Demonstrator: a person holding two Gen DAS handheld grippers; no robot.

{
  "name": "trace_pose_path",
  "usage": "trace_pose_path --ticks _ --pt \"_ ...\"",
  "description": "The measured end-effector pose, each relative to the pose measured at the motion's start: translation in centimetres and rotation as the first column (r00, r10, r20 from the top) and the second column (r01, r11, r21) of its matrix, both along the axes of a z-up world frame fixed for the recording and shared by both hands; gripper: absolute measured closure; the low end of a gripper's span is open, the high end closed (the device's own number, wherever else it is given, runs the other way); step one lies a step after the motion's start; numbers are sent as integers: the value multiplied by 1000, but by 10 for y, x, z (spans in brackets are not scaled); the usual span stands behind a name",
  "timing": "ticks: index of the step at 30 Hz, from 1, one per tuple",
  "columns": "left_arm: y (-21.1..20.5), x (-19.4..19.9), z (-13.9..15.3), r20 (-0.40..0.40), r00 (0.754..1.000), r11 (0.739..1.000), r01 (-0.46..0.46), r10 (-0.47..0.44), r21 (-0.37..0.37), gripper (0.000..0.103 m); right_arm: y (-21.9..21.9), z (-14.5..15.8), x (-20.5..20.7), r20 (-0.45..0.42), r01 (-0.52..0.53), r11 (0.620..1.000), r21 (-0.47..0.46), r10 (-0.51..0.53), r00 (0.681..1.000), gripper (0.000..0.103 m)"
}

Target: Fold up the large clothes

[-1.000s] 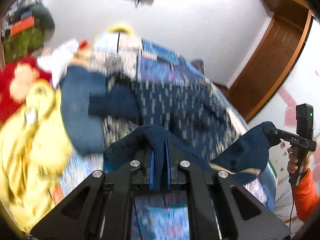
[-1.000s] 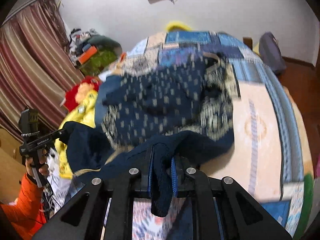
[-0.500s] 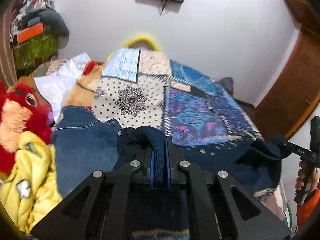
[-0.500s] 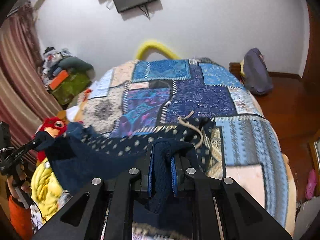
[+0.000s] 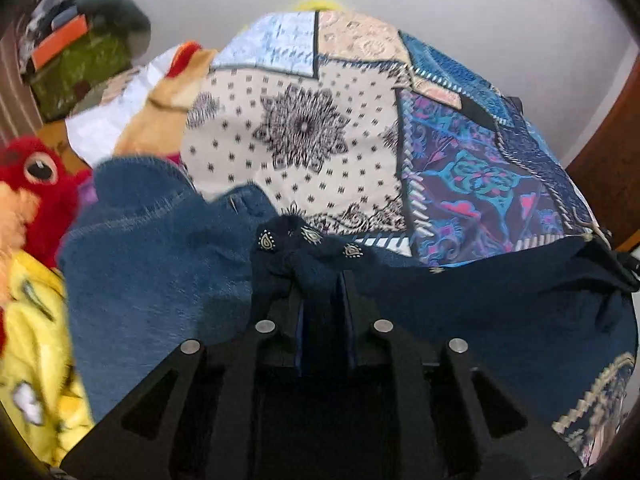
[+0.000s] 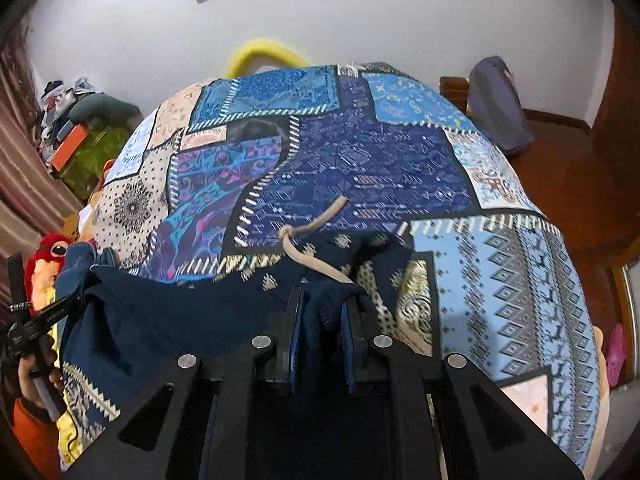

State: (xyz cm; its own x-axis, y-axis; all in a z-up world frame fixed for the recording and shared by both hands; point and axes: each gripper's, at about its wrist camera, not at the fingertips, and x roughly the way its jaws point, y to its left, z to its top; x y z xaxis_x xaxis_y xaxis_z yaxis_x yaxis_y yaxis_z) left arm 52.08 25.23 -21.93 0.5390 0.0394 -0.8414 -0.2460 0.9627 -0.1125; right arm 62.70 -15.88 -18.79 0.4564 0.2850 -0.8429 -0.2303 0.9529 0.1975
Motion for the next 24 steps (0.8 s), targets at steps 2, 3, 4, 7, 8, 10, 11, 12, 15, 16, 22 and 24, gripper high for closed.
trace_pose_path --ticks 2,3,4,7,8,10,11,12,15,16,22,24 --pt "2 -2 20 26 1000 999 -11 10 37 75 -6 16 -5 56 65 993 -95 -60 997 91" --pt "4 -6 33 46 999 997 -31 27 75 61 -10 27 -7 112 113 979 -170 -95 989 90" --pt "6 -10 45 69 997 993 -49 42 103 47 -15 39 -11 175 147 966 -213 -110 978 90" --pt "6 -30 80 167 985 985 -78 51 153 36 -24 66 -24 183 64 988 -138 -38 982 90" --pt "4 -34 87 175 984 984 -69 40 165 35 -23 71 -29 169 19 994 -108 -1 986 90" --pt "-3 -42 94 172 985 982 -38 6 182 34 -14 78 -41 158 -44 995 -88 57 986 90" --pt "-10 -46 94 163 986 983 -14 -17 186 33 -8 78 -48 152 -71 994 -86 83 985 90" --pt "-17 -49 92 154 987 983 11 -40 182 31 1 77 -56 141 -109 991 -78 119 983 90" --pt "-42 -56 78 122 985 985 109 -125 135 30 33 68 -77 105 -208 977 -50 213 972 90" --pt "-49 -57 73 113 983 984 133 -147 116 30 47 63 -82 96 -234 971 -42 237 967 90" --pt "-97 -53 18 4 959 957 283 -284 55 29 128 29 -122 42 -409 912 -13 409 912 90" --pt "-103 -54 -1 -24 958 954 287 -286 84 25 148 6 -127 0 -437 897 -69 438 899 90"
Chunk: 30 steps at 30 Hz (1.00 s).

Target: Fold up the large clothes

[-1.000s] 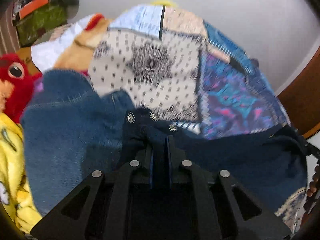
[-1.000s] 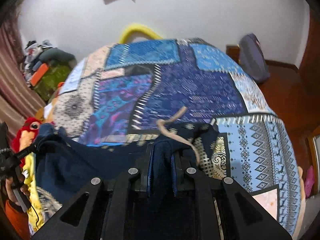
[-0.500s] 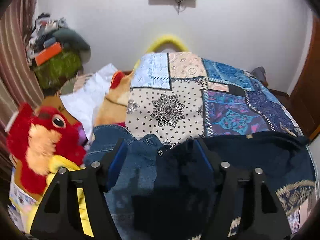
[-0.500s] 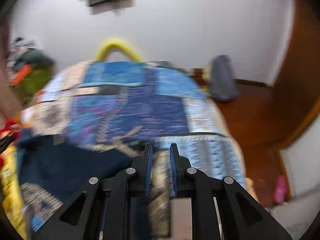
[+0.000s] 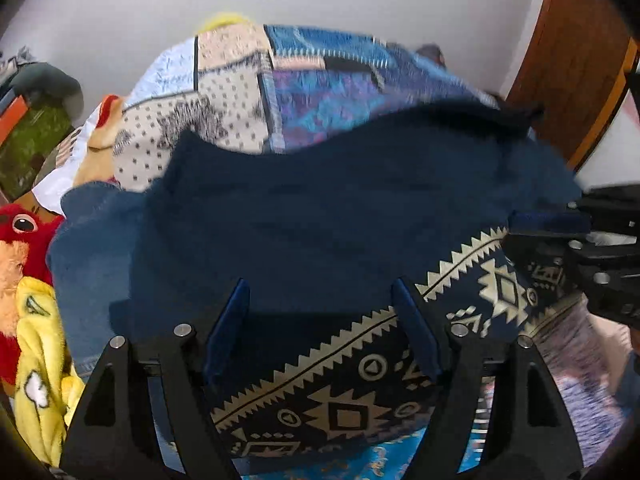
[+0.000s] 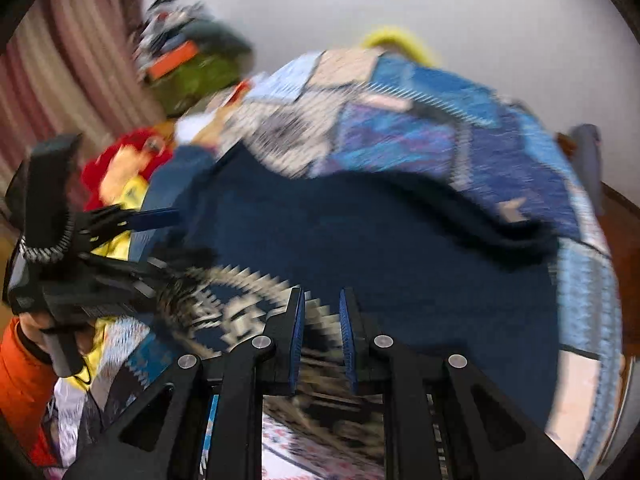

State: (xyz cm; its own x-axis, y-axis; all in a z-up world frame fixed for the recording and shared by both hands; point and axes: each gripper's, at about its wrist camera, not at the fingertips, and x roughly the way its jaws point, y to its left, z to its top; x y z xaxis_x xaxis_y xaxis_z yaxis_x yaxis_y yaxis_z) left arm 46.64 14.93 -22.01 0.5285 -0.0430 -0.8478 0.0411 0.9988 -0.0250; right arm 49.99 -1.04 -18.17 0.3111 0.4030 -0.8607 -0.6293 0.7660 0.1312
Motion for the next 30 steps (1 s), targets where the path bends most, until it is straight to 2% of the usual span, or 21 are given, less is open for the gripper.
trace_pose_path --ticks 3,4,5,6,7,8,12,15,17,18,21,23,25,28,29,30 --pt "1 -5 -17 -4 1000 1000 -3 3 17 21 11 -32 -6 42 -21 989 -148 27 999 90" --pt "4 -7 -19 5 1000 1000 -11 11 2 19 7 -34 -7 71 -22 987 -161 33 997 86" --pt "8 -11 -19 9 1000 1000 -19 19 -15 19 2 -34 -10 109 -7 986 -169 26 994 61" --pt "12 -14 -21 7 1000 999 -26 26 -27 19 -5 -33 -12 188 50 976 -212 -9 982 40" --pt "13 -14 -23 7 1000 999 -29 29 -27 19 -11 -33 -12 253 98 963 -252 -33 967 0" --pt "14 -17 -23 11 999 999 -33 33 -21 19 -18 -34 -13 292 114 957 -269 -32 956 0" --pt "16 -35 -20 47 998 998 -37 35 48 19 -62 -39 -4 173 126 975 -182 -94 980 0" --pt "24 -49 -20 57 997 998 -48 45 51 19 -87 -34 -6 214 166 964 -209 -120 969 0" --pt "30 -58 -17 65 996 997 -63 60 48 19 -102 -33 -6 202 192 958 -215 -148 968 0" --pt "33 -64 -16 71 995 996 -75 71 57 19 -111 -33 -5 181 208 957 -201 -173 968 0" --pt "48 -79 -21 51 988 974 -151 145 171 19 -135 -32 -1 103 254 954 -160 -240 965 0" --pt "65 -89 -26 26 980 964 -200 198 177 19 -155 -33 0 35 301 947 -115 -299 954 0" --pt "80 -100 -25 18 968 957 -251 251 149 19 -169 -32 1 -21 346 935 -81 -349 937 0" --pt "100 -122 -13 38 944 943 -330 328 43 19 -180 -26 -3 -60 393 918 -49 -395 917 0" --pt "105 -130 -8 46 940 941 -336 338 -35 19 -182 -21 -6 -59 401 915 -38 -403 913 0" --pt "110 -138 -4 40 939 930 -332 342 -156 19 -183 -17 -9 -56 407 913 -28 -408 911 0"
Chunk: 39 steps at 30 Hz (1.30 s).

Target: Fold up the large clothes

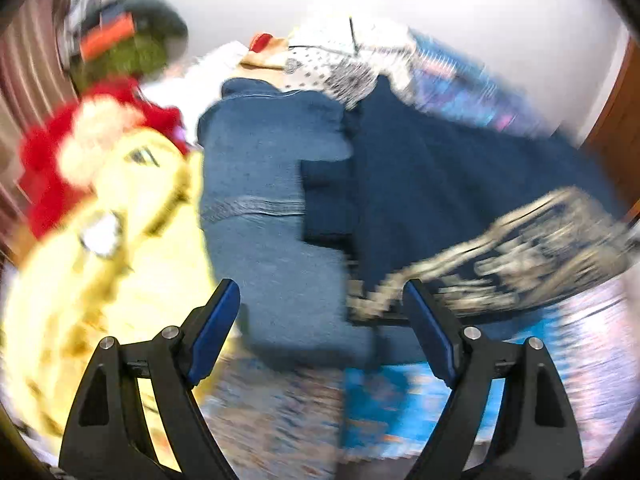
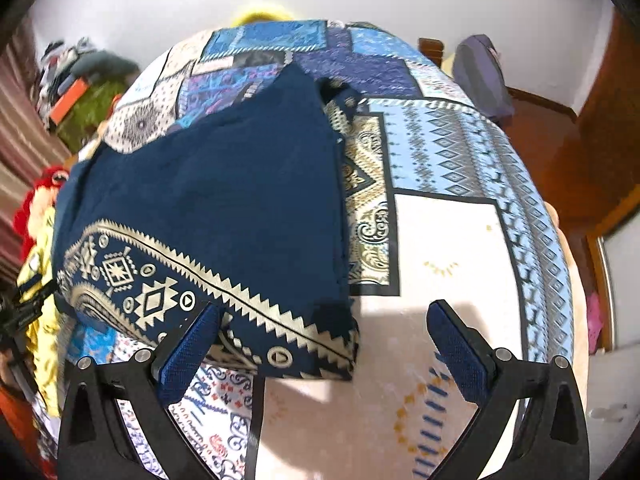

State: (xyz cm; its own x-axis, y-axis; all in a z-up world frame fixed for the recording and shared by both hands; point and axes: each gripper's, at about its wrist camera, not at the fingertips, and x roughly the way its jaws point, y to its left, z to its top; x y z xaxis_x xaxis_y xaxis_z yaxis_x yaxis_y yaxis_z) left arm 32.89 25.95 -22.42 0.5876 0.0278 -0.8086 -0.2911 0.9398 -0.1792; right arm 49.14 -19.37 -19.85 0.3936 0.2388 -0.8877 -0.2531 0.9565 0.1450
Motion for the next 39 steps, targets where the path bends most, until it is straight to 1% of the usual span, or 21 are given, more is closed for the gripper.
trace_pose_path --ticks 2,3,8,10,12,13,14,17,20,23,25,26,27,28,29,31,33,35,36,38,39 --pt "3 -3 1 23 1000 990 6 -3 -140 19 0 12 -6 26 0 1000 12 0 1000 0" --pt "3 -5 -2 30 1000 974 13 -7 -224 19 2 18 -9 45 -3 1000 12 3 999 0" --pt "-15 5 -27 2 999 913 30 -32 -406 19 13 43 -25 127 -28 1000 -4 28 992 0" --pt "-27 13 -44 20 997 854 74 -74 -515 19 21 48 -33 149 -59 998 -13 60 987 0" --pt "-38 21 -56 34 994 807 106 -106 -581 19 30 48 -38 163 -93 995 -32 97 982 0" --pt "-43 27 -62 39 993 786 114 -114 -607 19 34 47 -39 168 -104 994 -42 109 980 0" --pt "-45 31 -65 41 993 776 115 -114 -620 19 38 46 -41 175 -117 991 -57 125 977 0" --pt "-42 45 -70 67 996 776 90 -61 -625 19 48 40 -41 184 -139 986 -89 154 971 0" --pt "-28 61 -73 96 995 760 56 8 -647 20 56 33 -38 168 -166 981 -99 181 969 0" --pt "-17 74 -73 116 989 753 5 96 -658 30 64 29 -32 175 -171 979 -107 188 966 0" --pt "-13 85 -70 114 982 785 -46 148 -618 49 69 29 -28 178 -168 980 -104 185 966 0" --pt "-13 90 -67 106 979 806 -78 171 -586 54 71 29 -25 177 -169 981 -99 184 967 0" --pt "-13 94 -63 100 974 832 -116 201 -543 66 75 29 -22 174 -170 981 -90 184 967 0" --pt "-14 96 -59 100 968 852 -152 231 -500 74 79 30 -19 172 -172 982 -80 183 968 0" --pt "-16 97 -54 115 957 865 -185 267 -467 76 83 31 -15 171 -174 982 -68 183 968 0" --pt "-19 97 -44 138 938 859 -226 320 -459 84 93 36 -8 171 -172 985 -28 175 970 0" --pt "-22 94 -29 170 923 858 -237 346 -456 86 106 41 -2 167 -172 985 10 168 971 0" --pt "-30 94 -9 201 921 884 -231 333 -407 88 123 44 2 178 -174 984 33 166 970 0" --pt "-37 95 7 229 923 910 -216 308 -353 88 135 43 4 177 -184 982 40 175 969 0" --pt "-43 98 27 274 926 947 -190 260 -259 88 157 36 6 174 -226 973 36 217 961 0" --pt "-49 99 39 299 926 961 -168 230 -218 88 170 29 6 175 -247 969 12 241 955 0"
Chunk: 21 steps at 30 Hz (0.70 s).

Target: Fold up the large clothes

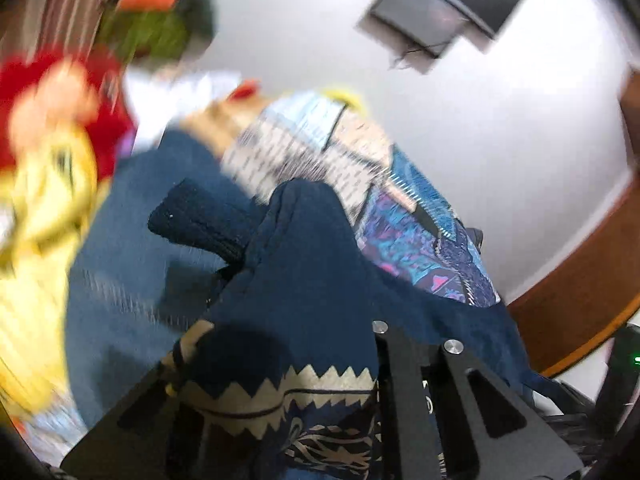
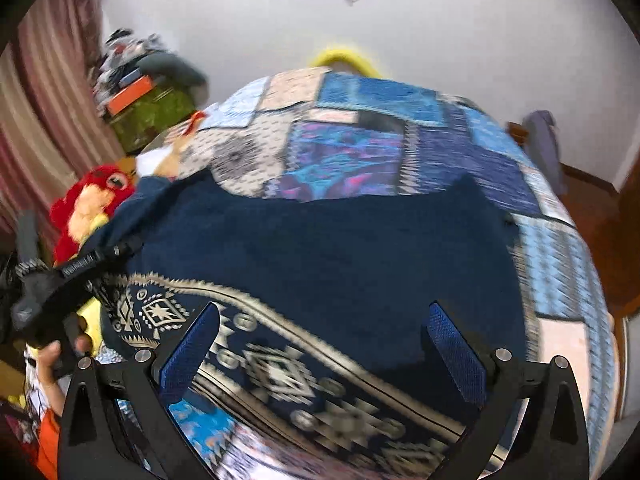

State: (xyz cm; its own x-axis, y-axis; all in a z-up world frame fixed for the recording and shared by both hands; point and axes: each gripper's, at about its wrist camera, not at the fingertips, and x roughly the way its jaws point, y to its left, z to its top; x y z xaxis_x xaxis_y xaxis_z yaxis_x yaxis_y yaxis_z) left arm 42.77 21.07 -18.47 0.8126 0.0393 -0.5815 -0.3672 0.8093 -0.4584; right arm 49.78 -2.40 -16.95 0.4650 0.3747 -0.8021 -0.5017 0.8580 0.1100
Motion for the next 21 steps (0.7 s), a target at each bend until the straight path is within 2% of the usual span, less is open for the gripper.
trace_pose_path --ticks 2,4,7,10,11,13,17,20,21 --pt "0 0 15 16 999 999 36 -37 38 88 20 -18 1 -1 -18 998 -67 18 1000 0" --pt "-7 6 27 -5 997 996 79 -78 47 89 30 -39 4 -32 -39 994 -98 36 999 0" --pt "-28 21 34 -37 991 990 128 -126 62 89 23 -57 8 -106 -29 999 -36 25 994 0" --pt "-52 31 53 -37 986 981 164 -161 100 89 5 -50 12 -193 -102 995 13 102 976 0" --pt "-63 34 59 -29 983 978 182 -180 106 89 -9 -43 11 -204 -89 995 35 94 974 0" --pt "-94 43 75 -13 972 962 233 -234 139 89 -39 -27 3 -174 -40 997 58 50 984 0" --pt "-168 51 93 -7 936 905 343 -353 252 89 -109 5 -15 -59 74 997 26 -73 996 0" --pt "-229 58 85 -55 877 832 471 -477 292 89 -165 23 -26 -4 191 982 2 -190 982 0" --pt "-250 59 76 -93 847 798 526 -524 295 89 -181 27 -30 0 222 975 9 -222 975 0"
